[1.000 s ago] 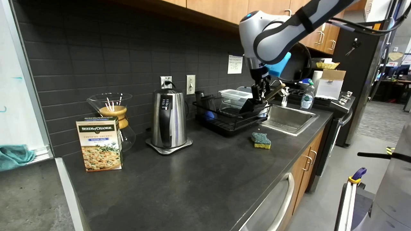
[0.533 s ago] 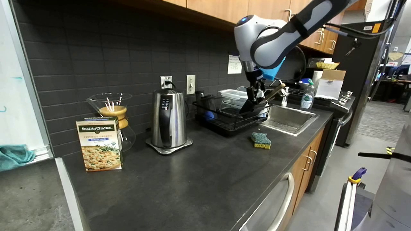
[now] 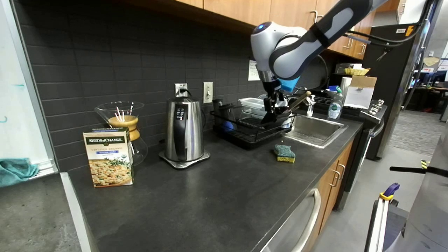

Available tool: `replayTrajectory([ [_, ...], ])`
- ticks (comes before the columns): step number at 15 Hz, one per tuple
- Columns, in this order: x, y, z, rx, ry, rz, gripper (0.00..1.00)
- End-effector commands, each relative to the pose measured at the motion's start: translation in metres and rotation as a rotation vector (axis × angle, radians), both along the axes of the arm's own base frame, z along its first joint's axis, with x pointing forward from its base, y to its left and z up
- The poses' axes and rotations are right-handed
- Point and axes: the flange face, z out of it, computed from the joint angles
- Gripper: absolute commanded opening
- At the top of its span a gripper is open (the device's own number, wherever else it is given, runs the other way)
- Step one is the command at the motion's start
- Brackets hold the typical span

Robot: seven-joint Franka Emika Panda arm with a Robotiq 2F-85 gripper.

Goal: Remove one fork from the dish rack and put it on the counter.

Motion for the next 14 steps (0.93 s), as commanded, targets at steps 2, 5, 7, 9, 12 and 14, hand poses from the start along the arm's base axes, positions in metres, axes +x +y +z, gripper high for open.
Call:
replayTrajectory([
  [2, 0.0129, -0.0013, -0.0013, -0.042, -0.014, 0.006, 1.00],
  [5, 0.0137, -0.0032, -0.0015, -0.055, -0.013, 0.007, 1.00],
  [7, 0.0139, -0.0043, -0.0019, -0.062, -0.013, 0.005, 1.00],
  [9, 0.0139, -0.0050, -0.0020, -0.067, -0.013, 0.004, 0.97],
  [12, 0.0136, -0.0061, -0.0020, -0.071, -0.012, 0.003, 0.94],
  [14, 0.0134, -0.0069, -0.0023, -0.073, -0.011, 0.002, 0.95],
])
